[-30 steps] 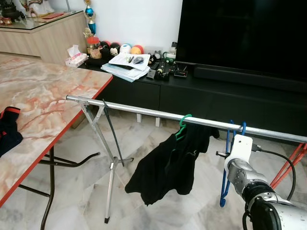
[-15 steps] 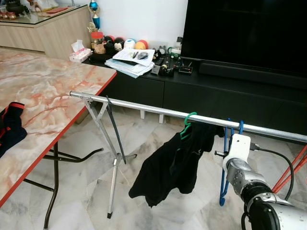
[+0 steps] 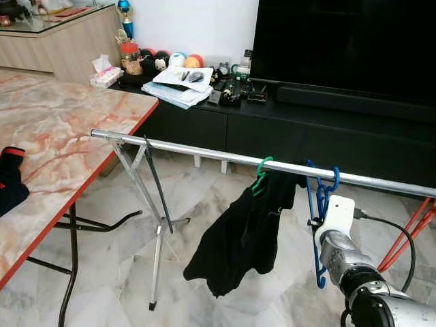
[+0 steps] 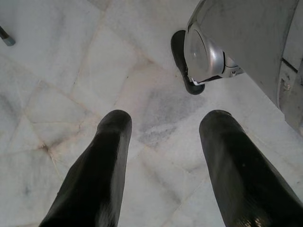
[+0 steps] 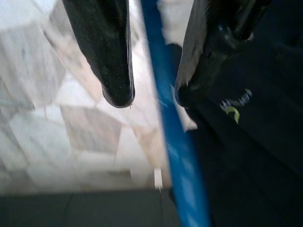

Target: Hang hanger

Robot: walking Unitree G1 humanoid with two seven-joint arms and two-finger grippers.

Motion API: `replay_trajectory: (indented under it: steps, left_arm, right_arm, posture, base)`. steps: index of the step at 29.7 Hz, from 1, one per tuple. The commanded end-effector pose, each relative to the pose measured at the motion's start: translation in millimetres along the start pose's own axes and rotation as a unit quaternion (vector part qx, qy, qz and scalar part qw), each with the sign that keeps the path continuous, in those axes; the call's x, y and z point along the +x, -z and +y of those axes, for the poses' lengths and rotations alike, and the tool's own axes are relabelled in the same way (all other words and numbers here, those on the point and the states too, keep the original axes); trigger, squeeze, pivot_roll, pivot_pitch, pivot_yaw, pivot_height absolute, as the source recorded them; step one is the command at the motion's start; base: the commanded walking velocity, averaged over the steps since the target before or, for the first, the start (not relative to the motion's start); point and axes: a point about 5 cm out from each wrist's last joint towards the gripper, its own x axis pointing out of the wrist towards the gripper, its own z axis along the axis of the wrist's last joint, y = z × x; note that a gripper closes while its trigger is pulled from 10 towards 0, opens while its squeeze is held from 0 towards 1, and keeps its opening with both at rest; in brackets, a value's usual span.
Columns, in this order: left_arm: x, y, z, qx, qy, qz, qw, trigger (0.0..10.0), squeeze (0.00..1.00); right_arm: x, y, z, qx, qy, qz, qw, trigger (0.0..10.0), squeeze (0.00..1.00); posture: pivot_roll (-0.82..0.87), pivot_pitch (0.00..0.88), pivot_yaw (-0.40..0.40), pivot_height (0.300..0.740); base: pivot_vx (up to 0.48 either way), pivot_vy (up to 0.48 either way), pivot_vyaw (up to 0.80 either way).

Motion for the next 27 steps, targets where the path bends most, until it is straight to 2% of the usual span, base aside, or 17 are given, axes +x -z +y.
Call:
replay_trajectory:
  steps: [1,8,10,12,14,16,19,22,27]
  left_arm:
    - [-1.4,8,-1.7,-0.011,0.000,0.010,1.000,10.0,0.00]
    - [0.2,7,-2.0,-0.013,0.002,0.013,1.000,10.0,0.00]
    - [1.7,4,-2.6,-0.014,0.003,0.012,1.000,10.0,0.00]
    - [2.4,3,-2.6,-0.014,0.003,0.011,1.000,10.0,0.00]
    - [4.0,-1,-2.3,-0.016,0.001,0.006,1.000,10.0,0.00]
    - [6.4,-7,-1.5,-0.015,-0.005,-0.002,1.000,10.0,0.00]
    - [8.8,-15,1.2,-0.014,-0.016,-0.009,1.000,10.0,0.00]
    - [10.5,-20,3.6,-0.013,-0.027,-0.015,0.999,10.0,0.00]
    - [12.9,-27,7.5,-0.018,-0.040,-0.018,0.999,10.0,0.00]
  right_arm:
    - [-1.0,3,0.7,-0.009,-0.001,-0.017,1.000,10.0,0.00]
    - [-5.3,23,-1.1,-0.014,-0.011,-0.039,0.999,10.0,0.00]
    - [-9.7,35,-6.1,-0.017,-0.013,-0.060,0.998,10.0,0.00]
    - [-11.3,36,-6.6,-0.014,-0.017,-0.069,0.997,10.0,0.00]
    - [-16.1,43,-8.2,-0.034,-0.022,-0.089,0.995,10.0,0.00]
    - [-27.7,44,-6.0,-0.024,-0.056,-0.143,0.988,10.0,0.00]
    - [-38.9,44,-4.3,-0.022,-0.080,-0.188,0.979,10.0,0.00]
    - [-46.8,48,-3.0,-0.020,-0.097,-0.205,0.974,10.0,0.00]
    - [-54.4,60,-4.8,-0.014,-0.097,-0.197,0.975,10.0,0.00]
  posture:
    - [0.29,0.067,-0.007,0.740]
    - [0.27,0.051,-0.010,0.740]
    - [0.25,0.040,-0.013,0.740]
    - [0.25,0.039,-0.013,0.740]
    - [0.24,0.028,-0.015,0.740]
    - [0.23,0.021,-0.017,0.740]
    - [0.21,0.014,-0.017,0.740]
    - [0.21,0.012,-0.018,0.740]
    - [0.20,0.001,-0.016,0.740]
  base:
    - [0.000,0.000,0.00]
    - [0.000,0.000,0.00]
    - [0.000,0.000,0.00]
    - [0.000,0.000,0.00]
    - [0.000,0.000,0.00]
    - [0.000,0.000,0.00]
    - [0.000,0.000,0.00]
    - [0.000,0.000,0.00]
    - [0.000,0.000,0.00]
